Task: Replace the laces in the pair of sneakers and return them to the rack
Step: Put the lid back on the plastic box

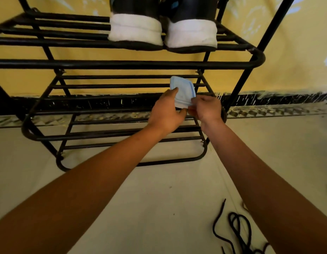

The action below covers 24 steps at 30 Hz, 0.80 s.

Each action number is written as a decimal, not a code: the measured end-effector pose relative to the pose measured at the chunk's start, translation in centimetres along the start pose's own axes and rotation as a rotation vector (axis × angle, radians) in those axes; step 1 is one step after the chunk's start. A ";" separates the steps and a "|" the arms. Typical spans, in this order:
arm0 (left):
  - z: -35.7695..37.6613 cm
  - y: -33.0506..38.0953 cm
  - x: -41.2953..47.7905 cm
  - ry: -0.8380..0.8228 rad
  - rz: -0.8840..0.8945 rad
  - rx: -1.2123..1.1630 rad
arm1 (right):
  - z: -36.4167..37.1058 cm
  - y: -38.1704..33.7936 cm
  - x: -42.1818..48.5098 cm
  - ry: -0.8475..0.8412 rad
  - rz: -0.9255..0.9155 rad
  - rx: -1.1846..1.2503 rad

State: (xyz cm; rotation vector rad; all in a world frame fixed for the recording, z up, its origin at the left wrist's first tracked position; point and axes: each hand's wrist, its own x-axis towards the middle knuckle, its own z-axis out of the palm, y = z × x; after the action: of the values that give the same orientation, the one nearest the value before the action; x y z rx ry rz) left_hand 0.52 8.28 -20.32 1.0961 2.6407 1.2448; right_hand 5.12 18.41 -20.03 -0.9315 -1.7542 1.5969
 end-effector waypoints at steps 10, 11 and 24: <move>-3.8 -0.9 -12.0 -0.022 0.056 -0.065 | -3.8 1.6 -13.2 -0.183 0.036 0.139; -4.0 -1.0 -13.6 -0.022 0.053 -0.070 | -4.0 2.3 -14.4 -0.193 0.077 0.178; -4.9 -3.2 -26.3 -0.301 -0.028 0.039 | -5.6 9.0 -25.4 -0.434 0.751 0.644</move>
State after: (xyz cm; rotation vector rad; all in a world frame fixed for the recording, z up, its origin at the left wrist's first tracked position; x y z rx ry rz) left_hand 16.91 -12.30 -26.02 1.1447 2.4537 0.9412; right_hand 25.41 1.43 -27.51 -1.0059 -0.9892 2.7906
